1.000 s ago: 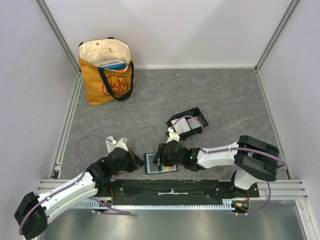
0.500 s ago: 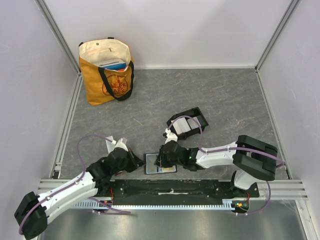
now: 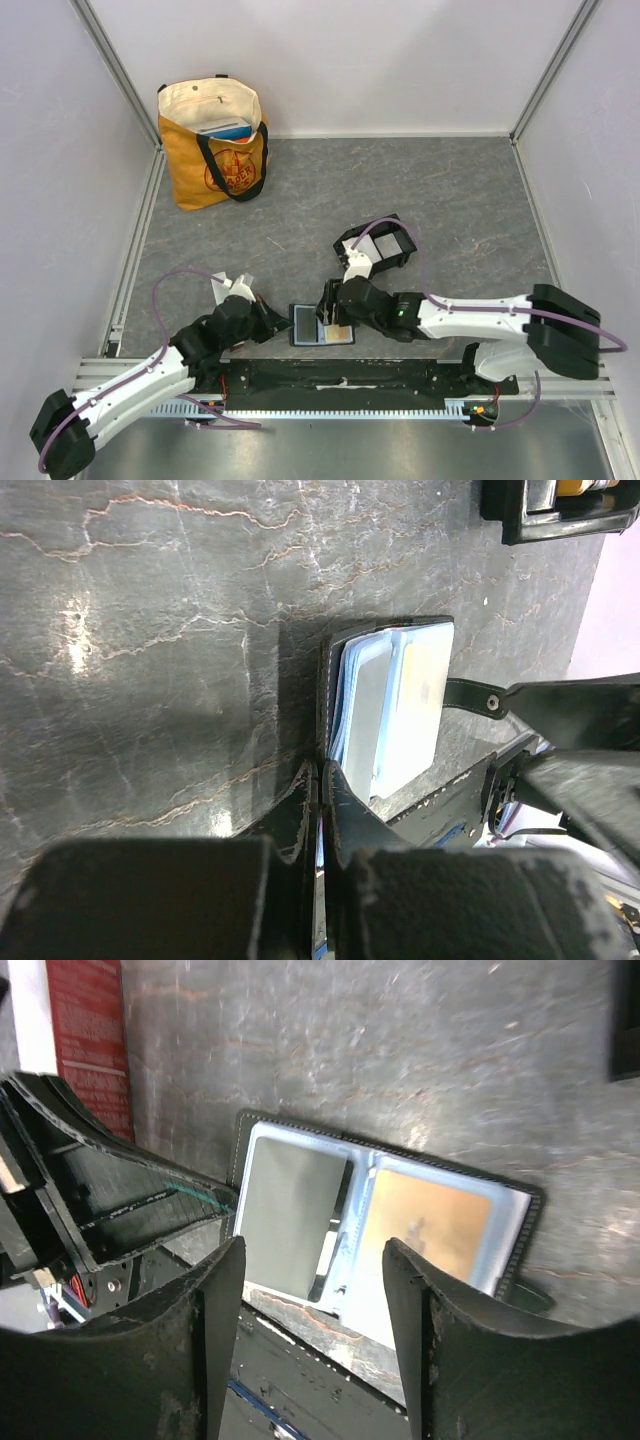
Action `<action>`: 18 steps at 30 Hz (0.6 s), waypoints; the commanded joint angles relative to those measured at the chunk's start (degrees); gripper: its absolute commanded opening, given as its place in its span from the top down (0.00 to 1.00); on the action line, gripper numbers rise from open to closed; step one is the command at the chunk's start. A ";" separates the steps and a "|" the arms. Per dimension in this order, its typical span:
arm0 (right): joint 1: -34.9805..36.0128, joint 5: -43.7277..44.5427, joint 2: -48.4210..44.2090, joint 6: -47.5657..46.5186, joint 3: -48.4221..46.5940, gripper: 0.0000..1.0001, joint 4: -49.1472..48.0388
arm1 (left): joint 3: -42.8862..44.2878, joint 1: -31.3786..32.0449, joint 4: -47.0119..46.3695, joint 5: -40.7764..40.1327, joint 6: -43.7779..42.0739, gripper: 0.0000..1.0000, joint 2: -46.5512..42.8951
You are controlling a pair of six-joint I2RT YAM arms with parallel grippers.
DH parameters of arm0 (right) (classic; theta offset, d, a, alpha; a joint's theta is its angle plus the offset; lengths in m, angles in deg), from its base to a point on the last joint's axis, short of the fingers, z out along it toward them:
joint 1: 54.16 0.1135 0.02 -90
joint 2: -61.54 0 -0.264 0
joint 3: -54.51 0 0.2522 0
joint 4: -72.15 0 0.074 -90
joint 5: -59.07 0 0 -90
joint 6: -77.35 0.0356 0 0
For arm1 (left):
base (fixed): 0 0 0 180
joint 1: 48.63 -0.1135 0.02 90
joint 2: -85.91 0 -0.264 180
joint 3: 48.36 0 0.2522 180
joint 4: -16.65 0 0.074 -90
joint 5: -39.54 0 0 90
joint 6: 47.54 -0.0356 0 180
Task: Put the credit cards into the card holder
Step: Insert the credit card into the card holder.
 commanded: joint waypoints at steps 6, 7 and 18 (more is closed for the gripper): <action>-2.54 13.74 -12.54 -2.75 -2.17 0.32 15.49 | 1.06 0.25 1.21 -0.27 0.64 0.98 -0.48; -3.33 14.00 -13.95 -3.19 -2.34 0.32 16.19 | 1.24 0.17 1.30 -0.36 0.55 0.98 -0.39; -7.29 13.39 -20.64 -4.96 -3.31 0.28 20.24 | 2.20 0.17 1.21 -0.36 0.11 0.98 0.49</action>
